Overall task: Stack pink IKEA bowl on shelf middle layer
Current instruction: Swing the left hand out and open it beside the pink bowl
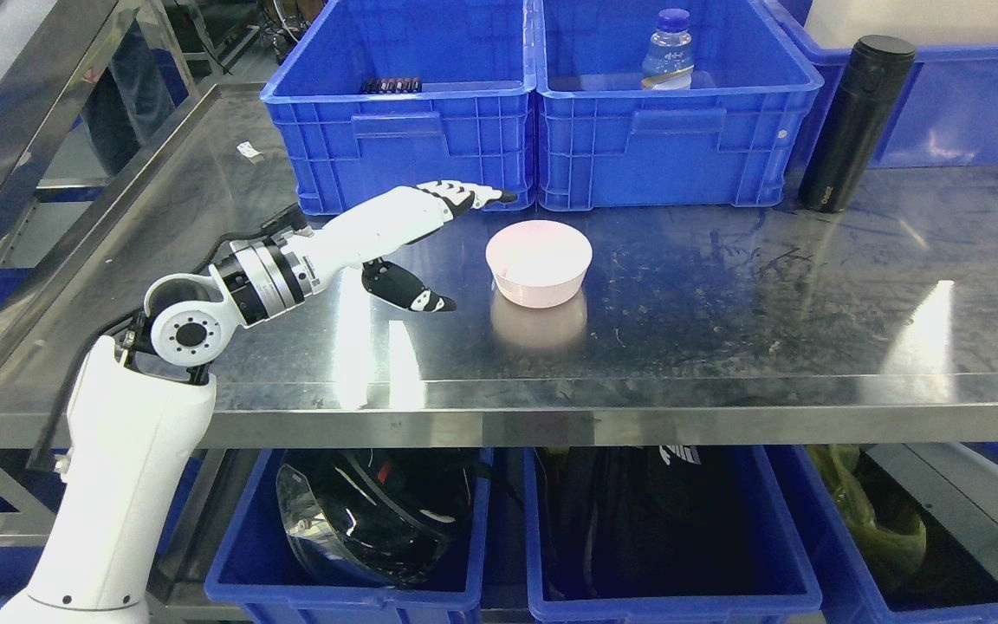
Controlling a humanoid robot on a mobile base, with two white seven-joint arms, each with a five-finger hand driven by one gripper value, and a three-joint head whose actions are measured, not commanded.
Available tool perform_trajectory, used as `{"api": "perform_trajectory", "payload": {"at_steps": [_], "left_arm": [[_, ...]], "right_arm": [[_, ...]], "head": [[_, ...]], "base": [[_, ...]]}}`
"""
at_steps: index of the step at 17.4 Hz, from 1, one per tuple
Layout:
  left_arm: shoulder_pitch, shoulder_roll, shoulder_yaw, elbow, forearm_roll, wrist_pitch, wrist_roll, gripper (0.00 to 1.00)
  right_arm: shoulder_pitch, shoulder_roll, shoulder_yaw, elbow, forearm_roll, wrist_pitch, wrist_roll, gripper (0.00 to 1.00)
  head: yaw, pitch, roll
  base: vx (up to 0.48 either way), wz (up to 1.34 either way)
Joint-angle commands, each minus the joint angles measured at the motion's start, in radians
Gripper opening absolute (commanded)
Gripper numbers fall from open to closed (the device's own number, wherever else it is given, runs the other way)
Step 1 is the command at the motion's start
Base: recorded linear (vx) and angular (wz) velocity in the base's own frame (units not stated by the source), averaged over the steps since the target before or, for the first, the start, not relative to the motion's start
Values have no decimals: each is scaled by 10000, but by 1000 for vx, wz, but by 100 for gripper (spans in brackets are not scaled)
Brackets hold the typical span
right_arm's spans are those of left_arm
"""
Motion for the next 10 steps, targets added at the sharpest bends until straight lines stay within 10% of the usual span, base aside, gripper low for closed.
{"api": "perform_trajectory", "payload": {"at_steps": [1, 10], "left_arm": [[-1086, -391, -699, 893, -1024, -10, -1822, 97], [-3621, -1621, -2972, 4070, -1594, 5, -1901, 85]], "right_arm": [[46, -175, 0, -175, 0, 0, -7, 100], [46, -175, 0, -175, 0, 0, -7, 100]], "head": [[0, 0, 0], [0, 0, 0]], "base": [[0, 0], [0, 0]]}}
